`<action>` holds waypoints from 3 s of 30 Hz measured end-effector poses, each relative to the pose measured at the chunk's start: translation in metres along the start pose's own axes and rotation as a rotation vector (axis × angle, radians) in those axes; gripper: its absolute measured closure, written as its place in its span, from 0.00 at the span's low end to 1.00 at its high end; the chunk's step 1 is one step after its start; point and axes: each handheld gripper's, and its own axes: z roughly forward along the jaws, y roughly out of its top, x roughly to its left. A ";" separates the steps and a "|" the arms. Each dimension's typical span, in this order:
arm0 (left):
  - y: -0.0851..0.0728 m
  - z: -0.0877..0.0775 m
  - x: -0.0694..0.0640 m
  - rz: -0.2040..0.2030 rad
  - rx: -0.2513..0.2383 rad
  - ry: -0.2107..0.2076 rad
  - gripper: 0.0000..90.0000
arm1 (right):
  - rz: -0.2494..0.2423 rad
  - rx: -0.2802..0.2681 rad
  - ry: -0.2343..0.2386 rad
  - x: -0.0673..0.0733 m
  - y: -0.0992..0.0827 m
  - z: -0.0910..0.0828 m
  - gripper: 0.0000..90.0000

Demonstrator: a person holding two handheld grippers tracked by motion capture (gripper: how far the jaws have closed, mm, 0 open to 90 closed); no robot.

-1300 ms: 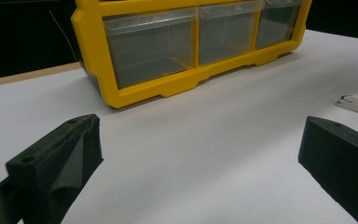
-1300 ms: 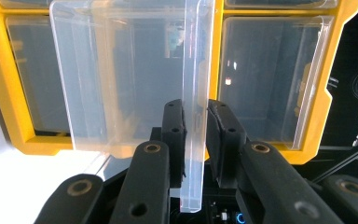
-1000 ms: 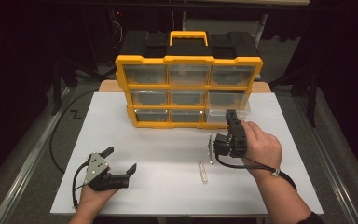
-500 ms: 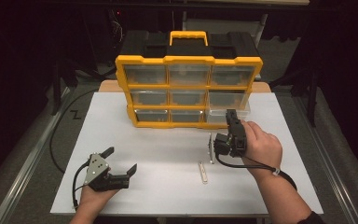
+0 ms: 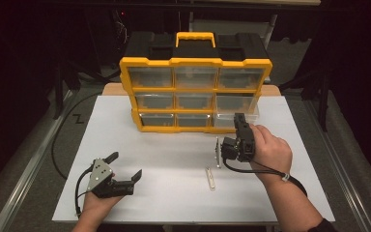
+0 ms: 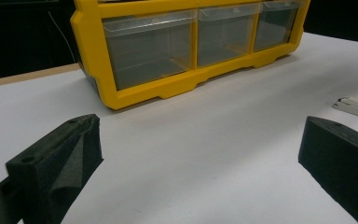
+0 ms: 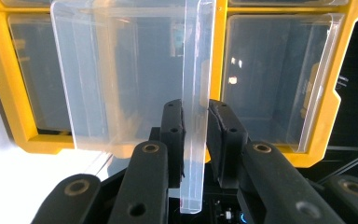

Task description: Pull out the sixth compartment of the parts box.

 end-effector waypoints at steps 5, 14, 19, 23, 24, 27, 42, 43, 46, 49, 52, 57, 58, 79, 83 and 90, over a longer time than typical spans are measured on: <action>0.000 0.000 0.000 0.000 0.001 0.000 0.00 | 0.014 -0.002 0.015 -0.002 -0.001 -0.004 0.77; 0.000 0.000 -0.001 0.004 0.000 0.000 0.00 | 0.041 -0.010 0.058 0.008 -0.007 -0.013 0.60; 0.000 0.001 -0.001 0.006 0.000 -0.002 0.01 | 0.046 -0.022 0.080 0.022 -0.011 -0.016 0.54; 0.000 0.001 -0.001 0.008 0.000 -0.004 0.01 | 0.040 -0.013 0.120 0.036 -0.014 -0.016 0.51; -0.001 0.001 -0.001 0.007 0.000 -0.004 0.01 | 0.035 -0.021 0.126 0.039 -0.014 -0.016 0.50; -0.001 0.001 -0.001 0.002 -0.003 -0.007 0.01 | 0.039 -0.022 0.151 0.050 -0.016 -0.017 0.49; -0.001 0.001 -0.001 -0.006 -0.003 -0.005 0.01 | 0.034 -0.039 0.232 0.095 -0.017 -0.028 0.44; -0.001 0.000 -0.001 -0.006 -0.002 -0.005 0.01 | 0.041 -0.038 0.239 0.099 -0.017 -0.028 0.44; -0.001 -0.001 -0.001 -0.004 -0.004 -0.005 0.01 | 0.033 -0.040 0.248 0.105 -0.018 -0.030 0.43; -0.001 -0.001 -0.002 -0.006 -0.001 -0.007 0.01 | 0.031 -0.041 0.244 0.110 -0.021 -0.032 0.43; -0.001 -0.001 -0.003 -0.009 -0.001 -0.010 0.01 | 0.045 -0.026 0.248 0.112 -0.026 -0.036 0.43; -0.001 0.000 -0.004 -0.007 0.001 -0.002 0.01 | 0.055 -0.039 0.253 0.111 -0.034 -0.038 0.38; 0.000 0.000 -0.004 -0.007 0.000 0.000 0.01 | 0.054 -0.036 0.259 0.111 -0.035 -0.038 0.36; 0.000 0.002 -0.007 0.020 0.006 0.037 0.00 | 0.154 -0.030 0.246 0.101 -0.037 -0.032 0.01; -0.001 0.004 -0.007 0.009 0.021 0.021 0.00 | 0.223 -0.037 0.278 0.099 -0.040 -0.030 0.01; -0.001 0.005 -0.008 0.007 0.024 0.014 0.00 | 0.394 -0.022 0.341 0.097 -0.048 -0.027 0.01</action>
